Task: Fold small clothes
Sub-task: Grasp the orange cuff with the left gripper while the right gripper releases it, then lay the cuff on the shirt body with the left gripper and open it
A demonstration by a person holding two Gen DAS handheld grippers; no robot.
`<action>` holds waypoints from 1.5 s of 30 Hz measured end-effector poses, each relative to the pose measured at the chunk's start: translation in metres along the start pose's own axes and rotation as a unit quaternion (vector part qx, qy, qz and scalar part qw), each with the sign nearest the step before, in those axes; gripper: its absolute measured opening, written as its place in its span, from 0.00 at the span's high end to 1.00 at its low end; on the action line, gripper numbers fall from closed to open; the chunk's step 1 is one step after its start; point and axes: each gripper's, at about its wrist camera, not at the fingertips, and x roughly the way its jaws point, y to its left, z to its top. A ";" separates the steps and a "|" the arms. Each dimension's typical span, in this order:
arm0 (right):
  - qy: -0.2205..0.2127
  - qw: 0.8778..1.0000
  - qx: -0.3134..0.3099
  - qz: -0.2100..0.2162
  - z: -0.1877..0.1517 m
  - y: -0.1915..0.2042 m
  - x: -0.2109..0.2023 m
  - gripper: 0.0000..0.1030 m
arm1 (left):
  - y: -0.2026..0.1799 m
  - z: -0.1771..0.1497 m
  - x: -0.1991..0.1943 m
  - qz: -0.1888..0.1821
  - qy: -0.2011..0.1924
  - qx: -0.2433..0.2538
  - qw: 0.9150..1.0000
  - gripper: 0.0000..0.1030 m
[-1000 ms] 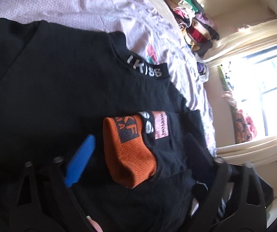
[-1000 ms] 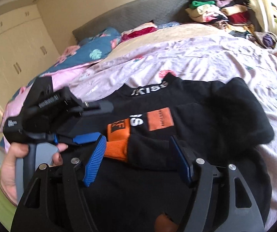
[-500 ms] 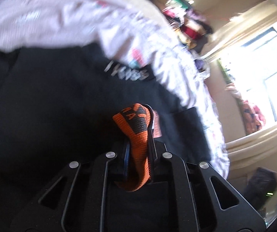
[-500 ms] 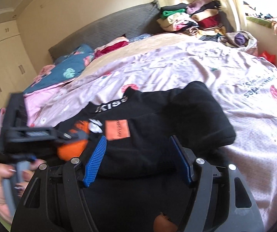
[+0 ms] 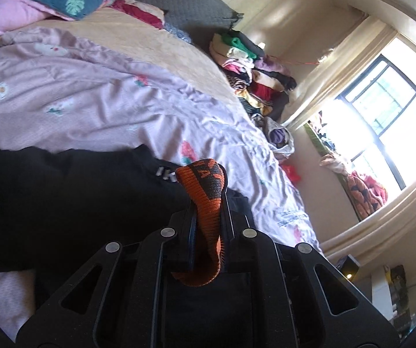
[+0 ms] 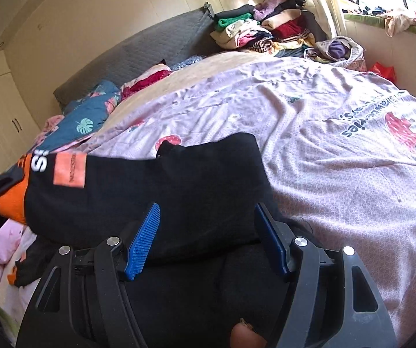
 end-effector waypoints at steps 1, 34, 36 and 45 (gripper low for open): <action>0.000 1.000 -0.001 -0.001 0.000 0.000 0.000 0.36 | 0.004 -0.001 0.002 0.004 0.002 -0.004 1.000 0.94; 0.103 0.987 -0.102 -0.069 -0.010 0.020 0.065 0.36 | 0.044 -0.047 0.048 0.193 0.078 0.066 0.976 0.69; 0.112 0.985 -0.106 -0.076 -0.012 0.018 0.069 0.36 | 0.046 -0.056 0.055 0.217 0.085 0.086 0.969 0.65; 0.083 0.994 -0.062 -0.029 -0.013 0.008 0.043 0.19 | 0.048 -0.065 0.050 0.212 0.078 0.087 0.970 0.62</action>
